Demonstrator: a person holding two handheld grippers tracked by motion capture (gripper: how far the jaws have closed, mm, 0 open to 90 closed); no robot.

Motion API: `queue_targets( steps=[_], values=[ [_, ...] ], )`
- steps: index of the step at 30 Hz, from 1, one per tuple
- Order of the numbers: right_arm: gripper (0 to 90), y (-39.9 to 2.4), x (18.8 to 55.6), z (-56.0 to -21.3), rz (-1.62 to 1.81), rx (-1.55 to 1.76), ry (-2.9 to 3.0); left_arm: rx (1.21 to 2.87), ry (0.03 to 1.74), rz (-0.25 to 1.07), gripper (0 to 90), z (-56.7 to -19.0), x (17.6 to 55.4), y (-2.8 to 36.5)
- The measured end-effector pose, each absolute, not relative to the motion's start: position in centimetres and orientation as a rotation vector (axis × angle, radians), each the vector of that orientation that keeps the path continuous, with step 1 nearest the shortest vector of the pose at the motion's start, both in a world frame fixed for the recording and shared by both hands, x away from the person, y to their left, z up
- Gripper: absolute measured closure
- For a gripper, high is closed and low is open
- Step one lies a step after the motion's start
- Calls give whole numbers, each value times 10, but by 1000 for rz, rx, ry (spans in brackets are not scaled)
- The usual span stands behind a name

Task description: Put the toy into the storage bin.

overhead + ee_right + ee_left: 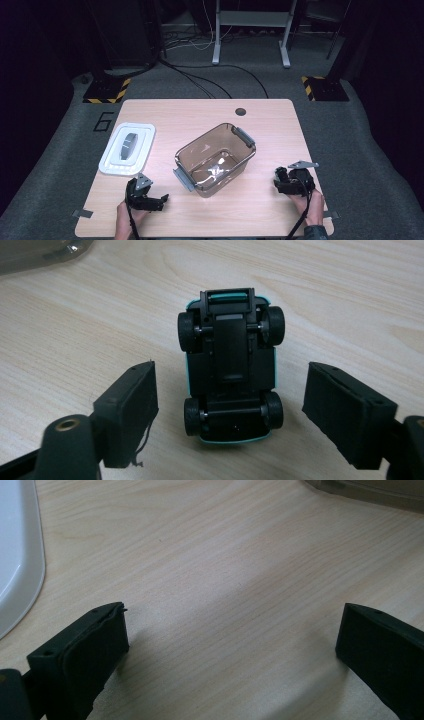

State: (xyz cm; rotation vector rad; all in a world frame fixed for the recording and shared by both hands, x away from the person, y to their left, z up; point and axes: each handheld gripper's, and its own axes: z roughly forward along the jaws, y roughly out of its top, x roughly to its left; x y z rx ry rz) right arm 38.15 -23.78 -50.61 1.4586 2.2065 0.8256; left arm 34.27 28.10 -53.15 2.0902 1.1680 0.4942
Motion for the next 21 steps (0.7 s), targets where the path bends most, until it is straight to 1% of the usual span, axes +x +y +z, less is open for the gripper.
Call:
queue_targets(
  steps=[3, 14, 16, 21],
  values=[
    [278, -238, 384, -508, 825, 1463, 2209, 2090, 1168, 494, 2, -531, 343, 281],
    [437, -240, 384, -510, 841, 1444, 2207, 2090, 1167, 494, 3, -531, 343, 281],
    [480, -240, 384, -510, 845, 1448, 2210, 2091, 1167, 494, 2, -531, 343, 281],
    [500, -239, 384, -511, 840, 1430, 2206, 2090, 1168, 494, 3, -531, 343, 281]
  ],
)
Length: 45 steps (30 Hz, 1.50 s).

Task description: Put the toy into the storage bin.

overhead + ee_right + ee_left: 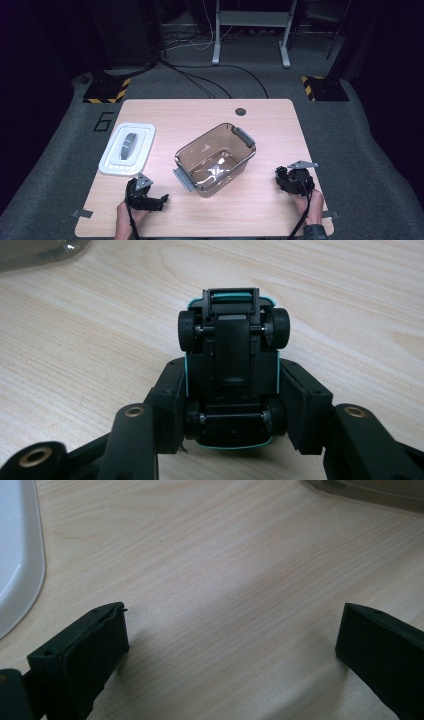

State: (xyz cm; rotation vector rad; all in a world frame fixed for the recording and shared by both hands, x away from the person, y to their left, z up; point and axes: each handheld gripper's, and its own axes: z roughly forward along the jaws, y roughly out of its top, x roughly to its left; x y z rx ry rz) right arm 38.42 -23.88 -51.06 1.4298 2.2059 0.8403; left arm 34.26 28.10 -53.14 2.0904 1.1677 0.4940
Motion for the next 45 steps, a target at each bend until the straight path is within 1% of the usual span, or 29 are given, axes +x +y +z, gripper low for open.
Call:
queue_targets(
  steps=[11, 12, 15, 17, 22, 26, 33, 45],
  values=[
    [497, -237, 385, -510, 842, 1437, 2224, 2091, 1167, 495, 3, -531, 343, 281],
    [489, -237, 385, -510, 844, 1440, 2230, 2090, 1168, 495, 3, -531, 343, 281],
    [396, -238, 388, -509, 844, 1466, 2240, 2090, 1168, 495, 3, -531, 343, 281],
    [378, -237, 389, -508, 836, 1470, 2245, 2090, 1167, 495, 3, -531, 343, 281],
    [398, -233, 392, -505, 802, 1463, 2246, 2090, 1167, 495, 3, -531, 343, 281],
    [492, -232, 395, -505, 788, 1480, 2237, 2090, 1167, 496, 3, -531, 343, 281],
    [509, -230, 393, -503, 776, 1451, 2224, 2090, 1167, 496, 3, -531, 342, 281],
    [513, -227, 392, -498, 786, 1435, 2235, 2094, 1165, 496, 3, -531, 342, 281]
  ],
)
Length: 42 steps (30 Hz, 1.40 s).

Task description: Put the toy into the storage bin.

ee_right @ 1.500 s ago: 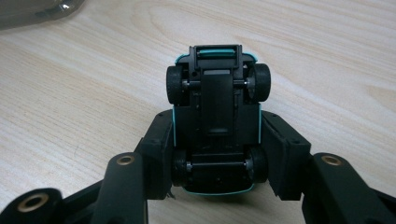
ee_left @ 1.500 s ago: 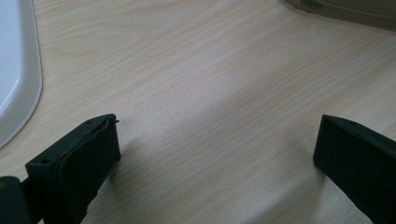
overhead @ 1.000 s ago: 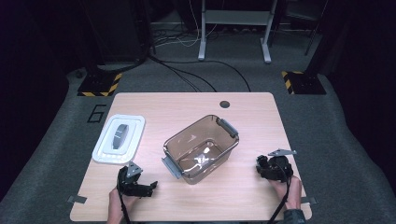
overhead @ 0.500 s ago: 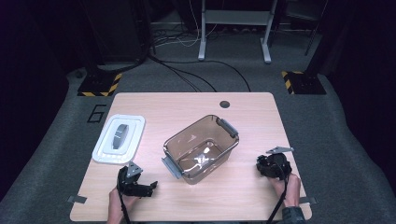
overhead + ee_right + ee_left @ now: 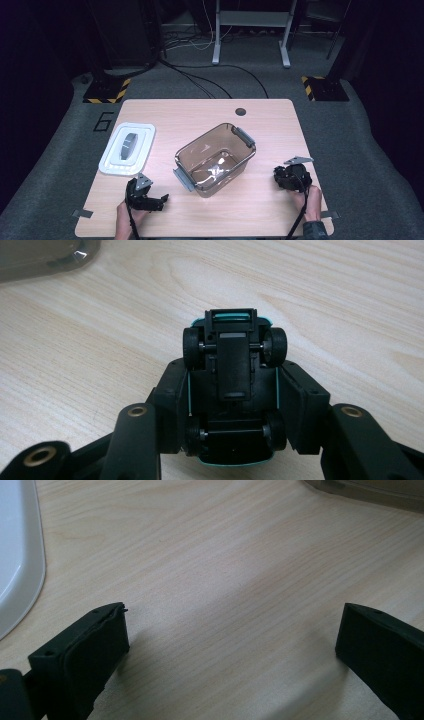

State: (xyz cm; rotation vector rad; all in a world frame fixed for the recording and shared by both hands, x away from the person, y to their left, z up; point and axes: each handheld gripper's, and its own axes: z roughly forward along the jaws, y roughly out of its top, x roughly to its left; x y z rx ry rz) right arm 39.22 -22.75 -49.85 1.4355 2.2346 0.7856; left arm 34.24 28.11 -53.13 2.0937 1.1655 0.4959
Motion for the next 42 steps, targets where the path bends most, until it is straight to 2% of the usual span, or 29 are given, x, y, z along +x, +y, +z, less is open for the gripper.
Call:
queue_targets(
  steps=[42],
  values=[
    [513, -225, 394, -441, 848, 1346, 2223, 2091, 1167, 494, 3, -531, 343, 281]
  ],
)
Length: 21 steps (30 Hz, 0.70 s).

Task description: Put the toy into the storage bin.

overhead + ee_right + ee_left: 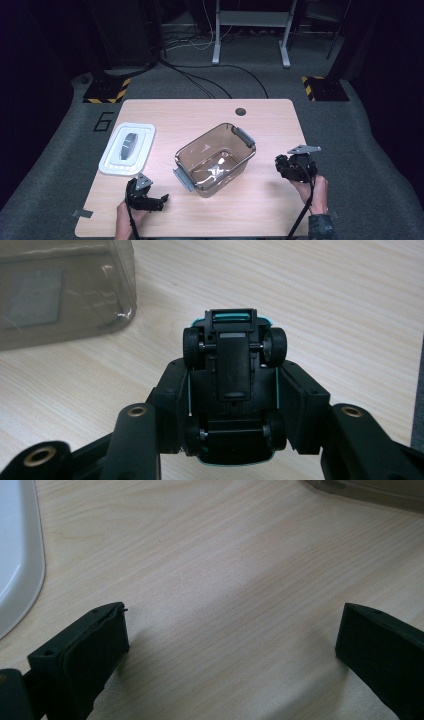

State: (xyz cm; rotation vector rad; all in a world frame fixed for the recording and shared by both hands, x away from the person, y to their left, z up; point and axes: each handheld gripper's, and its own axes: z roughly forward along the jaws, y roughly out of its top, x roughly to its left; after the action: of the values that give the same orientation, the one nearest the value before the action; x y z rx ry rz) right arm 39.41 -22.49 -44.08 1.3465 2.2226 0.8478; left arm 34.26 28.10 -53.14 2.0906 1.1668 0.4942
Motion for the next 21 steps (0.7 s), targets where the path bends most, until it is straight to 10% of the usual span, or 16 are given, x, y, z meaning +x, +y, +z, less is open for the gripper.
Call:
queue_targets(
  steps=[21],
  values=[
    [512, -216, 402, -398, 862, 1268, 2196, 2091, 1167, 495, 3, -531, 343, 281]
  ],
)
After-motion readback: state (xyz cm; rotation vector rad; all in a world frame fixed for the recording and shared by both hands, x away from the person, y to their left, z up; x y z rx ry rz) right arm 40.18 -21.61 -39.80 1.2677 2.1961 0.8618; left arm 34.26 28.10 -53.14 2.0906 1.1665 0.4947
